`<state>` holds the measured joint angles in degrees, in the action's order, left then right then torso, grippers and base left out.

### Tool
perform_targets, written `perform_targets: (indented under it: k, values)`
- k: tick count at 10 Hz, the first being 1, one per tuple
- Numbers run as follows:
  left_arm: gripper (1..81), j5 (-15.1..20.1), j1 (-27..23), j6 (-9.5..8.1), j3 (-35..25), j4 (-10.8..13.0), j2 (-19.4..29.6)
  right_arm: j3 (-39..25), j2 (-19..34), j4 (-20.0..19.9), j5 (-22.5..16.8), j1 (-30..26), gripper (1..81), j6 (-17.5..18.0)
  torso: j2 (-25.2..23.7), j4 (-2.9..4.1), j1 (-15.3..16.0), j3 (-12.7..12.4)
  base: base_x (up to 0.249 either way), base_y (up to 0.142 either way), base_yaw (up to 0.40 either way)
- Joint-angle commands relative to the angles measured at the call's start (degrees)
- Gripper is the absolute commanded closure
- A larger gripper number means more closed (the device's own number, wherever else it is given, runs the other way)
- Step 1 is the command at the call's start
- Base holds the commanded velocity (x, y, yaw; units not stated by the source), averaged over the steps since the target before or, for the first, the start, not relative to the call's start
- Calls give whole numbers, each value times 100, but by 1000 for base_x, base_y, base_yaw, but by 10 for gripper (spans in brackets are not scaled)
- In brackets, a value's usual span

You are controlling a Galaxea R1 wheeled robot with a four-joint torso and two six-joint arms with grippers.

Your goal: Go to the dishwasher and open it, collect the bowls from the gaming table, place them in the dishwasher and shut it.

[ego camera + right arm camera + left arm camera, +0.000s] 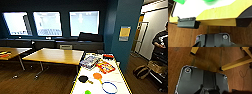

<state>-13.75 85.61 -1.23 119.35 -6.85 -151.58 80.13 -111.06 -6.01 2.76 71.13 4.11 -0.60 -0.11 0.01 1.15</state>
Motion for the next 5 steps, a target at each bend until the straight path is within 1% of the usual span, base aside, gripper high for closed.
perform_targets:
  k: [1,3,5]
  values:
    - [10,223,-347,70,-245,26,251,-446,950,-462,-495,-1104,10,2,0,0,0,0,0,0,0]
    - [10,224,-348,79,-236,26,163,-543,1223,-559,-898,-1631,10,2,0,0,0,0,0,0,0]
    - [10,232,-348,79,-219,26,127,-613,1320,-647,-1242,-2036,10,2,0,0,0,0,0,0,0]
